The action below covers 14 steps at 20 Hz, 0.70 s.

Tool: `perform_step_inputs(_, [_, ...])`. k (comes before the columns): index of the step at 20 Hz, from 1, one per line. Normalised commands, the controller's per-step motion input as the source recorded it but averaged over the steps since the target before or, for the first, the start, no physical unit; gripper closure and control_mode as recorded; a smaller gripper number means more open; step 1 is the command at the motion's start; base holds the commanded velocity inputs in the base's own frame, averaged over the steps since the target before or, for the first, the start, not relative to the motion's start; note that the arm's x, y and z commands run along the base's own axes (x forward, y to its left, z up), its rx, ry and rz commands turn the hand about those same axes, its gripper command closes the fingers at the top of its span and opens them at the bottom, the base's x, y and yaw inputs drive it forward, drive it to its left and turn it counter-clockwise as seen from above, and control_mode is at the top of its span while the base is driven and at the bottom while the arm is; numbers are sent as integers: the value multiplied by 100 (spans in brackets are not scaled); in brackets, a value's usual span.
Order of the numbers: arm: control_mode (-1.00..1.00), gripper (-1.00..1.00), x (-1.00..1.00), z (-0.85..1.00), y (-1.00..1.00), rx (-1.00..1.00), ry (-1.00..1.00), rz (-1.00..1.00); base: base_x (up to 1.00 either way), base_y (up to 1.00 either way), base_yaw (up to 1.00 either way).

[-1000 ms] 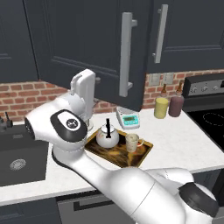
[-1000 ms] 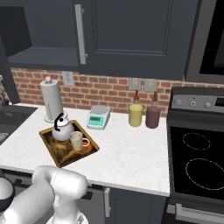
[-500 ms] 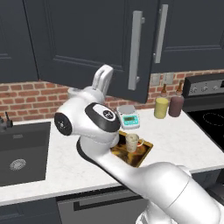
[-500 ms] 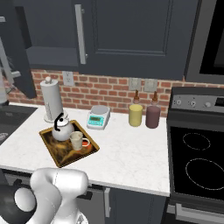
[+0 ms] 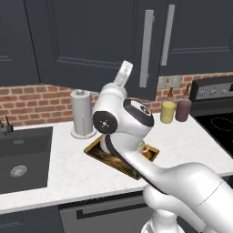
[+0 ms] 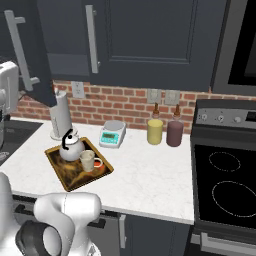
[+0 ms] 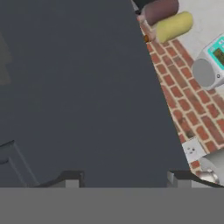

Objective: Pick the kettle from the counter and place it on the tray. Then pick the mug from the cabinet and place it on the tray. Then close the cabinet doors.

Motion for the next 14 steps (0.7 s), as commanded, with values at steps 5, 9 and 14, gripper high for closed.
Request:
perform_step_inputs(5, [-100, -100, 65, 9, -57, 12, 0, 18, 0, 0, 0])
perform_step_inputs(9, [-100, -100, 74, 0, -44, 8, 0, 14, 0, 0, 0])
perform_step_inputs(14, [-100, -100, 80, 0, -33, 8, 0, 9, 0, 0, 0])
